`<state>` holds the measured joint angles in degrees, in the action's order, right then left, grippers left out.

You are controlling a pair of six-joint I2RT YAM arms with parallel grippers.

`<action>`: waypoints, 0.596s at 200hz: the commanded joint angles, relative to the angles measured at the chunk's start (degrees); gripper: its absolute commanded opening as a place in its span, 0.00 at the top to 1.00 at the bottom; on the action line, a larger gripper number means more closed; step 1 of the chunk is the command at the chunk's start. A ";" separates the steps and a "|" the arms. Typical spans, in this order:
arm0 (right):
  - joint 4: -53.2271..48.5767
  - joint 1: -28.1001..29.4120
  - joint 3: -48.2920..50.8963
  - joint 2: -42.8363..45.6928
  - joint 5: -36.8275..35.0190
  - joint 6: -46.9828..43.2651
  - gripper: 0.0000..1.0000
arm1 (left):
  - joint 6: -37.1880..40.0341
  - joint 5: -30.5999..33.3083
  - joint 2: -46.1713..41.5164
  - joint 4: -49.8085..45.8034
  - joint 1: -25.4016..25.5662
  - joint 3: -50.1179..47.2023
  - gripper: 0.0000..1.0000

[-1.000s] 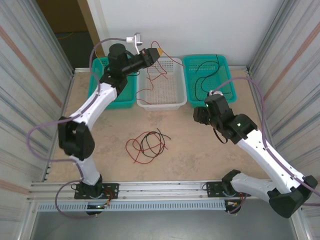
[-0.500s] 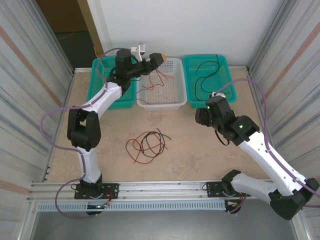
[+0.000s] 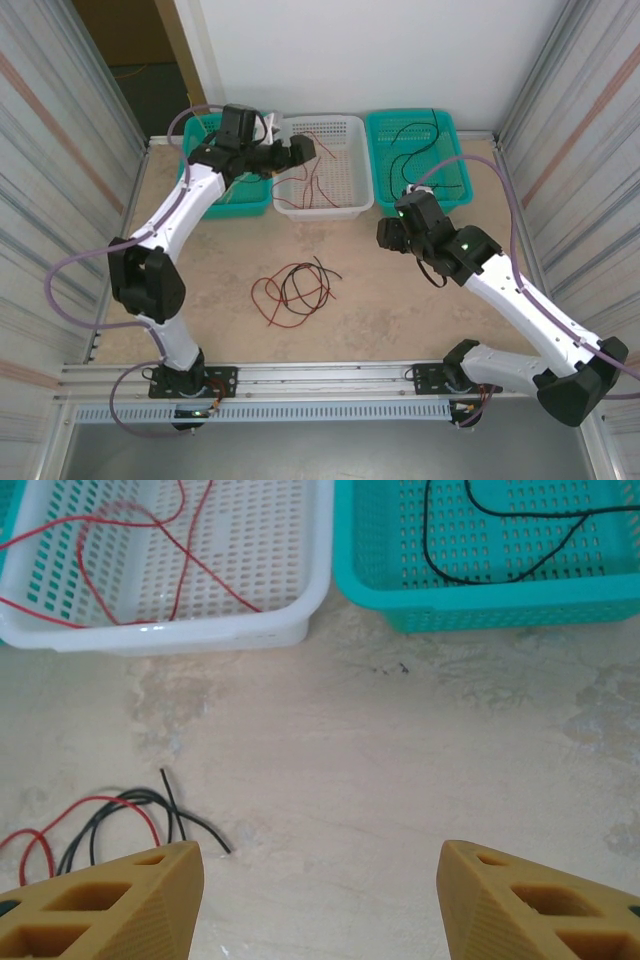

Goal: Untangle the cables

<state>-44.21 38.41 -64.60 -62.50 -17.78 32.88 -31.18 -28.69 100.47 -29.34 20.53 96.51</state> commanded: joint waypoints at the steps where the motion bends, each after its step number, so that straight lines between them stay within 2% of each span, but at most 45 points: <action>1: 2.16 0.64 -0.94 -0.39 0.27 1.48 0.37 | 6.18 4.71 -6.03 -7.75 0.79 -4.15 0.01; 28: 3.02 1.63 -0.88 -1.83 1.75 1.57 0.37 | 6.01 5.74 -16.13 -0.58 0.66 -13.85 0.01; 54: 5.21 3.08 0.08 -4.46 5.58 2.38 0.37 | 3.61 5.16 -28.85 12.37 0.63 -26.50 0.03; 70: 8.05 4.69 1.81 -6.55 8.06 4.00 0.37 | 2.30 3.85 -34.02 15.61 0.52 -31.74 0.11; 85: 11.28 7.07 4.15 -9.09 9.19 5.75 0.38 | 1.61 3.21 -37.27 14.95 0.47 -35.18 0.23; 119: 15.50 11.68 5.87 -18.23 12.85 6.96 0.40 | -3.39 1.83 -42.43 12.98 0.28 -43.84 0.43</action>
<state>-32.60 47.68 -59.33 -75.07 -9.13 37.39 -31.03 -25.12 59.72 -16.21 21.08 58.33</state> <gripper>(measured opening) 0.610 0.617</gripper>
